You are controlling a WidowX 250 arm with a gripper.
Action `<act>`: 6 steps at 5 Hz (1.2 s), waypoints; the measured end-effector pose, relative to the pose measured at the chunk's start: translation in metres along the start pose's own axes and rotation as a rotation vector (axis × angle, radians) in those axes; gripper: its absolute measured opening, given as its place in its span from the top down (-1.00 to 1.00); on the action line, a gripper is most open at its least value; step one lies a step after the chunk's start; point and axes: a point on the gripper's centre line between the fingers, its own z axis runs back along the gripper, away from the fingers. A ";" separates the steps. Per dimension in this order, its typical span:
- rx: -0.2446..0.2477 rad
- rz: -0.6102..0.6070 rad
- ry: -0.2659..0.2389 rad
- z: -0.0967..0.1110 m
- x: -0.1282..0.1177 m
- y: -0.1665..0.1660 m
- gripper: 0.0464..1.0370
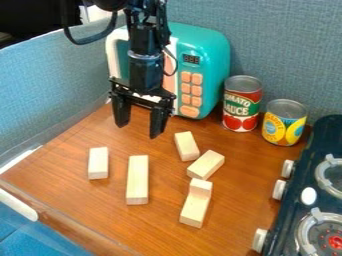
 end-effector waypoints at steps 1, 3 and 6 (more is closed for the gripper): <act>-0.009 0.014 0.042 -0.015 -0.003 -0.002 -0.93; 0.017 0.448 0.081 -0.034 -0.017 -0.004 -0.93; 0.085 0.484 0.091 -0.082 -0.003 -0.007 -0.92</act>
